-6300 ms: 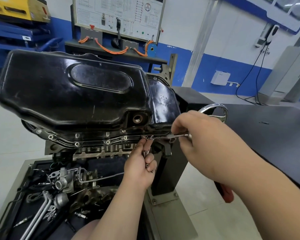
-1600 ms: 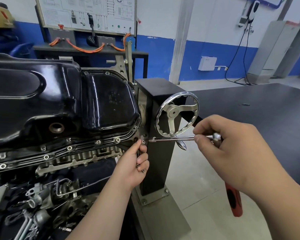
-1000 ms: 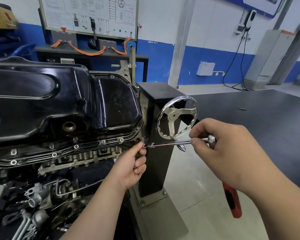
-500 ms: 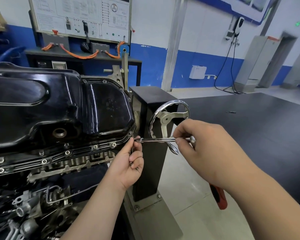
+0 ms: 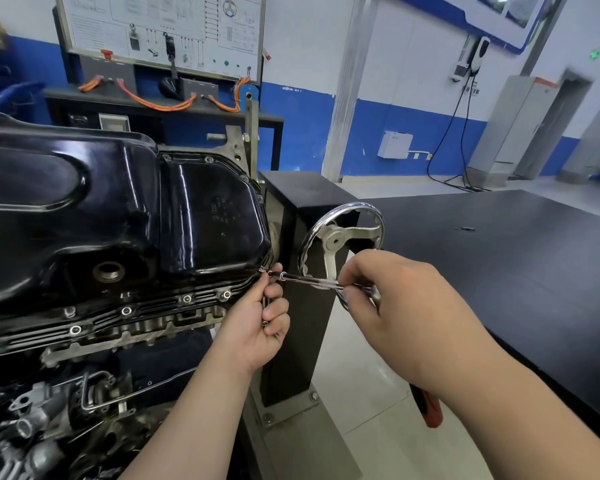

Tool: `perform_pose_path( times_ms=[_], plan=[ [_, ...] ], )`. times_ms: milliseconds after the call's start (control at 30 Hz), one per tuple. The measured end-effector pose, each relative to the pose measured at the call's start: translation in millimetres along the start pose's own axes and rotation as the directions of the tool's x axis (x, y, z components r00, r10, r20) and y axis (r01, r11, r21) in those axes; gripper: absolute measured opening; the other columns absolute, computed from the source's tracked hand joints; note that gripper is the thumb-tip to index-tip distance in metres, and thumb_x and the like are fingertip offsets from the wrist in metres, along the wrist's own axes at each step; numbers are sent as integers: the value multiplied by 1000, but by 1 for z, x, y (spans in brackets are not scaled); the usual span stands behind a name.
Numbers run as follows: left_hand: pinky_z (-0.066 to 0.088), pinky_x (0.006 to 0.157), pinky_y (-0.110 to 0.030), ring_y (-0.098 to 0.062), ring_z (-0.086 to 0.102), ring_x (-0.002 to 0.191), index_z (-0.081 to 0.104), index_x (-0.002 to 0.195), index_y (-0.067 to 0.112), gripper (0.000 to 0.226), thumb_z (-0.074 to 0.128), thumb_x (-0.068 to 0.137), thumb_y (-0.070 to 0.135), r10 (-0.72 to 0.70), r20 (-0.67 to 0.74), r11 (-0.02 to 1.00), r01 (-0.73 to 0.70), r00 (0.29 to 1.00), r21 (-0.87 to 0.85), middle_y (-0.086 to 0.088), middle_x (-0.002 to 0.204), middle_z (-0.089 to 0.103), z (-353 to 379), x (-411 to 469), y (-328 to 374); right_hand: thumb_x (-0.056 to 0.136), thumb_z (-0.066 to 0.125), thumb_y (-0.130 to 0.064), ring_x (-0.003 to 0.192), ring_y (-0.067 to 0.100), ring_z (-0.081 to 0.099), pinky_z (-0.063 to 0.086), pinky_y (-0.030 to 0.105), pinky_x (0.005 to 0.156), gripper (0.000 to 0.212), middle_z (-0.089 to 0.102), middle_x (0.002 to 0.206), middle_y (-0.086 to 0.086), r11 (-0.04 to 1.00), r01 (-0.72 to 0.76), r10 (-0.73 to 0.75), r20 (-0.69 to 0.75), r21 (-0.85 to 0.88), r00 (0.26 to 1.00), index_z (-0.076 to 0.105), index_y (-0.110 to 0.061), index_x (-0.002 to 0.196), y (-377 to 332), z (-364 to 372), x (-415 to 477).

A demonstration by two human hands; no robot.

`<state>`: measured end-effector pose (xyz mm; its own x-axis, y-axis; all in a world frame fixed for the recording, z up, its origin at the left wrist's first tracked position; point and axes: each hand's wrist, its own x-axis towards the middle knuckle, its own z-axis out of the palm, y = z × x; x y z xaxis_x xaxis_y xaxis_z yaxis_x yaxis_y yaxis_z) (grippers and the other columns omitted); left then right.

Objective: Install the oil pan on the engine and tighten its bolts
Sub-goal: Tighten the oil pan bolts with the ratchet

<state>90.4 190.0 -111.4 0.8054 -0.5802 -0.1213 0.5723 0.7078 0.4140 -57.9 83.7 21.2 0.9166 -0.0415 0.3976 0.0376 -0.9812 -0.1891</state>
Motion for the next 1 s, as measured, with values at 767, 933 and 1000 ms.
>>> perform_pose_path(
  times_ms=[767, 933, 1000],
  plan=[
    [19, 26, -14, -3, 30, 32, 56, 83, 15, 24, 45, 97, 31, -11, -19, 954, 5, 1000, -300, 9, 54, 34, 13, 2, -2, 93, 49, -26, 83, 12, 52, 49, 30, 68, 22, 62, 97, -10, 989, 68, -67, 8, -130, 998, 52, -34, 113, -33, -18, 45],
    [19, 26, -14, -3, 31, 32, 55, 82, 14, 26, 44, 98, 30, -17, -12, 954, 13, 1000, -298, 8, 52, 35, 14, 2, -1, 96, 38, -39, 72, 17, 49, 33, 23, 50, 22, 61, 83, -4, 983, -17, 6, -60, -183, 998, 57, -28, 99, -36, -12, 49],
    [19, 26, -14, -3, 30, 32, 55, 81, 14, 25, 45, 98, 30, -20, -19, 953, 14, 1000, -301, 9, 52, 35, 14, 2, 0, 94, 43, -39, 75, 15, 51, 38, 24, 53, 17, 60, 87, -5, 988, -12, 8, -28, -155, 1000, 54, -28, 100, -36, -14, 48]
  ],
)
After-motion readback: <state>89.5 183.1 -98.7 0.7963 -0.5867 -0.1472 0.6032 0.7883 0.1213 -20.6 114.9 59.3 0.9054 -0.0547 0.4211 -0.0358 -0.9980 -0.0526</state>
